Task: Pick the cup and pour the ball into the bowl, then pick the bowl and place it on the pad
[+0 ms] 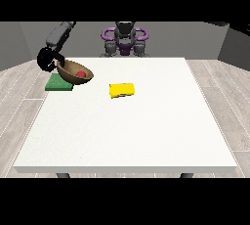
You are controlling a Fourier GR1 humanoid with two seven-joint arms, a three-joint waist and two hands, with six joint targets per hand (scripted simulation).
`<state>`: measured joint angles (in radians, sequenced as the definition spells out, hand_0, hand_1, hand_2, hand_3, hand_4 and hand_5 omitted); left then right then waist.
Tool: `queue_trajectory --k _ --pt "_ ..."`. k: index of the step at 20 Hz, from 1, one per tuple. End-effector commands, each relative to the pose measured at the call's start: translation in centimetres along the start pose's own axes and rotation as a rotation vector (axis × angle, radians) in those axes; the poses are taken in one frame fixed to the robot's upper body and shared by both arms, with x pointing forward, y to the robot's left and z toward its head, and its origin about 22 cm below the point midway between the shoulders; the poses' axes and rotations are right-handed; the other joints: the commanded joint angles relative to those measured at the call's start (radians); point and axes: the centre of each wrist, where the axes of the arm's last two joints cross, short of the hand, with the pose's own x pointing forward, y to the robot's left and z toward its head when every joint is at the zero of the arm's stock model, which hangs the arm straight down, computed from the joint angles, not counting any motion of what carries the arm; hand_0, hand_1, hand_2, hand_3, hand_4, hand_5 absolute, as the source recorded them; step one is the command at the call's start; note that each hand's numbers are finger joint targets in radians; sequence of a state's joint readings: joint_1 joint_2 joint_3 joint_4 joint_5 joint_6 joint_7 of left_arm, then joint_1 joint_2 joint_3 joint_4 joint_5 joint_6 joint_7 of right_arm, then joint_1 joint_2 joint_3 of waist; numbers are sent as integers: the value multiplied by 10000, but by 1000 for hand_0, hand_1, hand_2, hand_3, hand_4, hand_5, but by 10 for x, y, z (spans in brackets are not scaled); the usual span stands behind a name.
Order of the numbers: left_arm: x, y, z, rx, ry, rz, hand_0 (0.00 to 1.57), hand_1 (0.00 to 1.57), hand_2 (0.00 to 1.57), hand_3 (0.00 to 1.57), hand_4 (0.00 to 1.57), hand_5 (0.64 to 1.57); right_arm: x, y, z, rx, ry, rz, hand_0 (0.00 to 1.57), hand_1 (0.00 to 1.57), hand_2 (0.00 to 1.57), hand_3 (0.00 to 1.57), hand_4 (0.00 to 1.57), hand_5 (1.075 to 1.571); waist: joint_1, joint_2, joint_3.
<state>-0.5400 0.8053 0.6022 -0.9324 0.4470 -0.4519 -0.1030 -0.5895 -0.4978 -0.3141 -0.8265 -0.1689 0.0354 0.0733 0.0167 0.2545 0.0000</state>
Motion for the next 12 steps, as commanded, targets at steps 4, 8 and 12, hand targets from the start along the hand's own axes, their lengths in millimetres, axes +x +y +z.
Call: queue_trajectory --k 4,8,12 --pt "54 -11 -19 -98 -2184 216 0 0 0 0 672 1561 13 -70 -2 -1056 -1990 -728 1571 1571 1571 180 982 1570 397 2220 34" --pt "65 -3 -6 -3 -2485 100 0 0 0 0 682 1556 11 -118 11 -1349 -2460 -670 1571 1571 1571 0 956 1571 446 2660 35" --pt "75 -19 0 -269 -2422 99 0 0 0 0 692 1558 16 -135 12 -1511 -2083 -334 1571 1571 1571 0 977 1571 533 2364 39"
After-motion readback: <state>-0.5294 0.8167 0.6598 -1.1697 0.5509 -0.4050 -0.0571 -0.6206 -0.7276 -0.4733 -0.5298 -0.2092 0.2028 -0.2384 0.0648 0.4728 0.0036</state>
